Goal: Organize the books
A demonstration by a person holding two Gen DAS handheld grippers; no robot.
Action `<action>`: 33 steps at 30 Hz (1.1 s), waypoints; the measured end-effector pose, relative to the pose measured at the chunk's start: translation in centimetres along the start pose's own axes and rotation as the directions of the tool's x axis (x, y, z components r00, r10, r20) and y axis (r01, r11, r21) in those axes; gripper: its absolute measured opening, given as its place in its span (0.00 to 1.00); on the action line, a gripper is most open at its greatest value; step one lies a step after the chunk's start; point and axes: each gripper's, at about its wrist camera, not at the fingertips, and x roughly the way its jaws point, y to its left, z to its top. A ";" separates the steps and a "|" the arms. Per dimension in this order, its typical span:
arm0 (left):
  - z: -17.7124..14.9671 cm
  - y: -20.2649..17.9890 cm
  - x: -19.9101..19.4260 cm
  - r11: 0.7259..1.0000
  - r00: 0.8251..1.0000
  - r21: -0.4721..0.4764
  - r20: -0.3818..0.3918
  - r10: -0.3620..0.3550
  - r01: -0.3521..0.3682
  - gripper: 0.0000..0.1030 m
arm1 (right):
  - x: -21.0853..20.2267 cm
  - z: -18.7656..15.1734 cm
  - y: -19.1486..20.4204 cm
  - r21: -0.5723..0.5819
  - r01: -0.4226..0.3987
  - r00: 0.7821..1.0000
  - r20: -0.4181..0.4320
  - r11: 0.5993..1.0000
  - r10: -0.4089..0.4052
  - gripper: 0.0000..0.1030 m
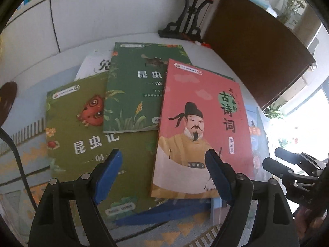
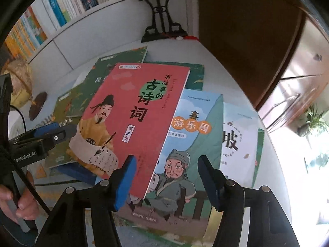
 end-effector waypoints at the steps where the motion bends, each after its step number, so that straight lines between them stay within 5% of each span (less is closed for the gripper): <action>1: 0.1 0.0 0.2 1.000 1.000 -0.005 -0.003 0.007 -0.007 0.78 | 0.4 0.2 -0.1 0.000 -0.009 1.000 -0.004 1.000 0.009 0.59; 3: 0.1 0.1 0.6 1.000 1.000 -0.021 -0.010 0.009 -0.009 0.76 | 1.2 0.8 -0.3 0.005 -0.025 1.000 -0.013 1.000 0.025 0.59; 6: 0.3 0.2 1.9 0.999 0.999 -0.039 -0.055 -0.004 0.002 0.45 | 2.2 1.6 -0.9 0.025 -0.041 0.999 -0.021 0.999 0.041 0.59; 15: -0.1 -1.6 1.9 0.999 0.996 -0.012 -0.076 -0.044 0.044 0.43 | 4.7 3.7 -0.3 0.033 -0.175 0.982 -0.065 0.984 0.177 0.61; 18: -1.4 -2.1 1.1 0.999 0.996 0.001 -0.081 -0.043 0.043 0.43 | 4.8 3.9 0.6 -0.018 -0.139 0.989 -0.059 0.990 0.138 0.61; 22: -3.5 -0.8 0.1 0.990 0.986 -0.059 -0.101 -0.130 0.124 0.43 | 5.0 4.0 0.6 -0.051 -0.189 0.980 -0.068 0.981 0.185 0.61; 27: -3.3 -0.4 -0.1 0.995 0.996 -0.087 -0.073 -0.055 0.048 0.43 | 5.0 4.0 0.0 -0.036 -0.188 0.980 -0.076 0.982 0.185 0.61; 30: -2.9 -1.9 0.5 0.999 0.996 -0.036 -0.082 -0.043 0.040 0.44 | 5.0 4.0 0.2 -0.042 -0.218 0.973 -0.083 0.975 0.214 0.61; 33: -2.5 -3.1 1.1 0.999 0.996 0.029 -0.079 0.043 -0.040 0.44 | 5.1 3.9 0.9 -0.073 -0.193 0.979 -0.085 0.979 0.187 0.61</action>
